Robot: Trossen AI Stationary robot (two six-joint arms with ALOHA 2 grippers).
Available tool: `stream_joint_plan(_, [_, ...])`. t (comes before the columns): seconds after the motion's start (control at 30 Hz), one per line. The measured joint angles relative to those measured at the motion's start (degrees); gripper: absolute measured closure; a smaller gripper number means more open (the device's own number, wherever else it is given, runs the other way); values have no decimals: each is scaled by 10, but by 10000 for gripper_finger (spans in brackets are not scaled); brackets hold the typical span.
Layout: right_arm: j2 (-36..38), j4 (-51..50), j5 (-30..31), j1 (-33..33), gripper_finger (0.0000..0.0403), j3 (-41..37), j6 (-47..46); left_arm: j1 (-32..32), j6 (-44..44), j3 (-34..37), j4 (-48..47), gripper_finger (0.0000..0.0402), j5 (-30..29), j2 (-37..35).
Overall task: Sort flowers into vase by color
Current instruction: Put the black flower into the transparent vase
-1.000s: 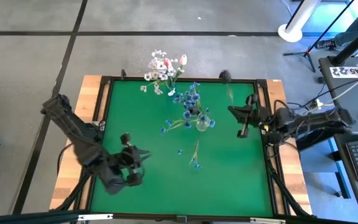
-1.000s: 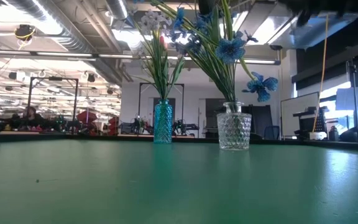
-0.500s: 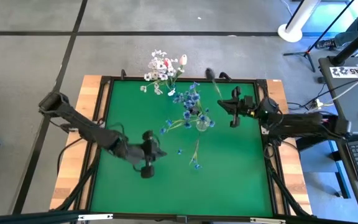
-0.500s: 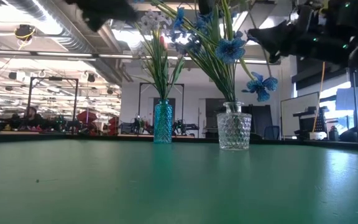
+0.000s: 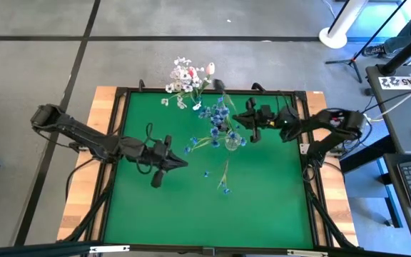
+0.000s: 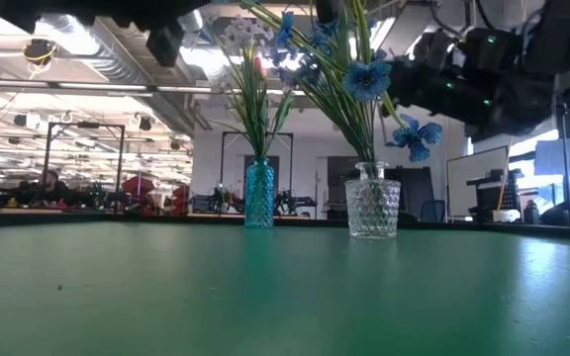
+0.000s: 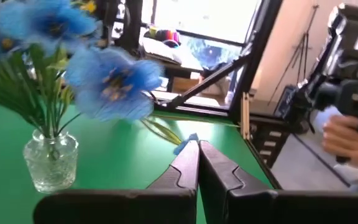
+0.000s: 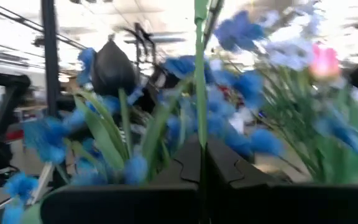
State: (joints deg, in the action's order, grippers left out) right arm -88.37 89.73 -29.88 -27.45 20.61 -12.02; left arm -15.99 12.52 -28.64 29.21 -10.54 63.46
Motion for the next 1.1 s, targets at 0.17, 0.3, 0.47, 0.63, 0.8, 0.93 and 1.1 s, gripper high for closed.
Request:
stream_joint_plan(0.17, [-24, 2, -6, 10, 402, 30, 1, 8, 23, 14, 2, 401, 0, 0])
stream_joint_plan(0.3, [-35, 3, 23, 21, 402, 28, 2, 7, 23, 15, 1, 401, 7, 0])
stream_joint_plan(0.47, [-63, 3, 57, 47, 402, 28, 13, 7, 16, 15, 0, 401, 8, 0])
stream_joint_plan(0.63, [-88, 3, 74, 55, 402, 28, 17, 7, 18, 15, -1, 401, 8, 0])
stream_joint_plan(0.8, [-102, 3, 74, 54, 402, 28, 18, 6, 29, 15, -3, 401, 11, 0])
stream_joint_plan(0.93, [-109, 1, 67, 53, 402, 19, 18, 5, 37, 15, -7, 401, 11, 0])
stream_joint_plan(1.1, [-109, -1, 63, 53, 401, -2, 20, 5, 48, 15, -14, 401, 11, 0])
